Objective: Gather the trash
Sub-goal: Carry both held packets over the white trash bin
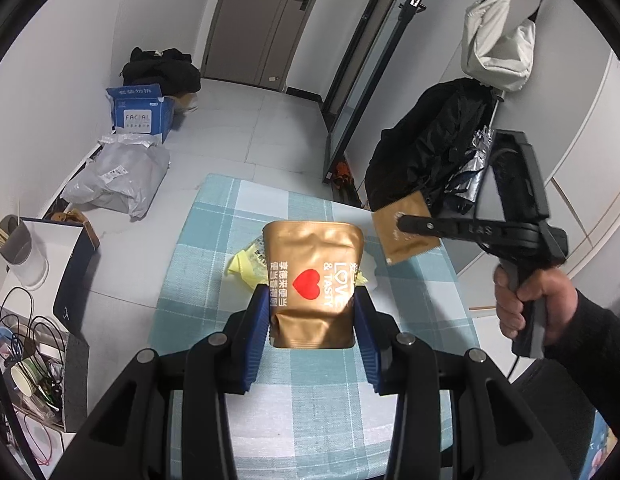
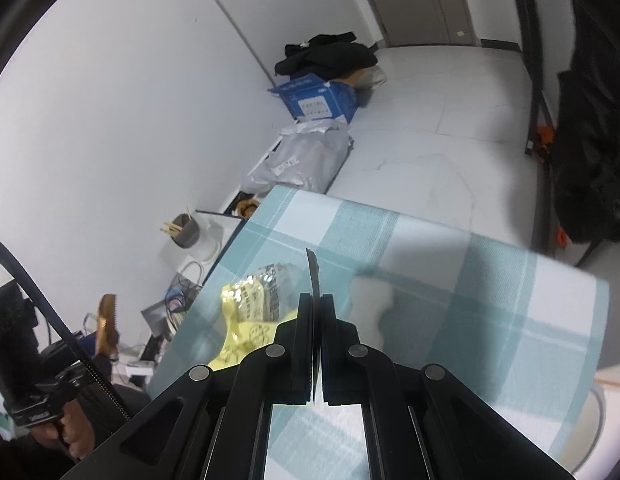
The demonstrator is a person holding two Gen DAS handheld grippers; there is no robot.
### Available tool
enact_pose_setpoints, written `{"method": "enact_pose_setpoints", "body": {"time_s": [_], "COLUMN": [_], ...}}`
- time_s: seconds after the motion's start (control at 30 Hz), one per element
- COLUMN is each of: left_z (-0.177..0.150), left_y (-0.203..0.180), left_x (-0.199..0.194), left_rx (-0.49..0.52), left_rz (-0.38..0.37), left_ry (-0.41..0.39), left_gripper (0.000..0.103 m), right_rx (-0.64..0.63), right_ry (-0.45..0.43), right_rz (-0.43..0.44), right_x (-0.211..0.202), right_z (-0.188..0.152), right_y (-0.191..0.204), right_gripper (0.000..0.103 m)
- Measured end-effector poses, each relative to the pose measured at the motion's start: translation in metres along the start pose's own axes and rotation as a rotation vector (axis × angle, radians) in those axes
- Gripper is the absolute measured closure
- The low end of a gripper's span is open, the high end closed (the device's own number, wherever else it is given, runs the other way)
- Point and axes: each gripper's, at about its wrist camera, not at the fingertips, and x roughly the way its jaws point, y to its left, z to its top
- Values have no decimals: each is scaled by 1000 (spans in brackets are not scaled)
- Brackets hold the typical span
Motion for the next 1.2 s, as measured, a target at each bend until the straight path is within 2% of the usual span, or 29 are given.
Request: {"method": "enact_pose_setpoints", "body": {"time_s": [0.33, 0.6, 0.83, 1.2], "left_z": [-8, -20, -24, -20], "left_y": [-14, -30, -50, -84], "left_x": [9, 18, 27, 39], "left_rx": [5, 32, 57, 89], "left_rz": [-21, -6, 30, 32], "left_ry": [31, 68, 99, 123], "left_gripper": [67, 67, 67, 67], "right_rx": [124, 168, 141, 94], "right_ry": [-37, -63, -94, -135], "right_rz": [-41, -16, -35, -72], "right_x": [-38, -51, -68, -86], "right_z": [-71, -116, -130, -135], "right_y": [-19, -21, -24, -27], "right_gripper": [101, 101, 101, 101]}}
